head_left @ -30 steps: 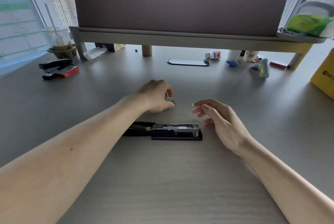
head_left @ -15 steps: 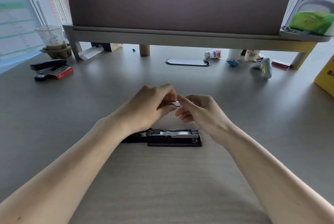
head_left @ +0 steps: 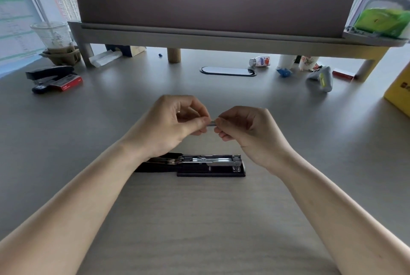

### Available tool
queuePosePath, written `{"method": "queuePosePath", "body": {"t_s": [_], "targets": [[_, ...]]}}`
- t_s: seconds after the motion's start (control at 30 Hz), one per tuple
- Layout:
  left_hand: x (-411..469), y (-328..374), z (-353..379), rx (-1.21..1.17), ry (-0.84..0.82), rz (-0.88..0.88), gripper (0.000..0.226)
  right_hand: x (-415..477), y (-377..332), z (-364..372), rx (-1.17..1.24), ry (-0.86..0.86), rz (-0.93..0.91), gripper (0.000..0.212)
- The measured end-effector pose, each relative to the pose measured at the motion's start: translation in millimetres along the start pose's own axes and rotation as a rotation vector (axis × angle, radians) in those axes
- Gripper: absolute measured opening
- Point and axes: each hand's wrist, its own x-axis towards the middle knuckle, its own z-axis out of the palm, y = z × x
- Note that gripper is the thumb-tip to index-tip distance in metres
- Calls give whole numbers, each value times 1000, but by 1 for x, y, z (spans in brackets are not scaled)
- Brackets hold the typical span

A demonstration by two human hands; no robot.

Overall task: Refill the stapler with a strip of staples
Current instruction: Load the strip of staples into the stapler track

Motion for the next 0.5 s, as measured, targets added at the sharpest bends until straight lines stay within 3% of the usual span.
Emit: {"method": "queuePosePath", "body": {"t_s": [0.1,0.27,0.4,0.5], "targets": [[-4,6,1,-89,-5,-30,8,-6,-2,-2,-95,21,-102,8],[-12,17,5,-45,-21,24,14,-22,0,-6,-102,34,-202,4],[-32,23,12,57,-55,88,11,-42,5,-16,-99,-14,-172,37],[-49,20,18,226,-58,126,12,-53,9,-20,-260,-91,-136,42]]}}
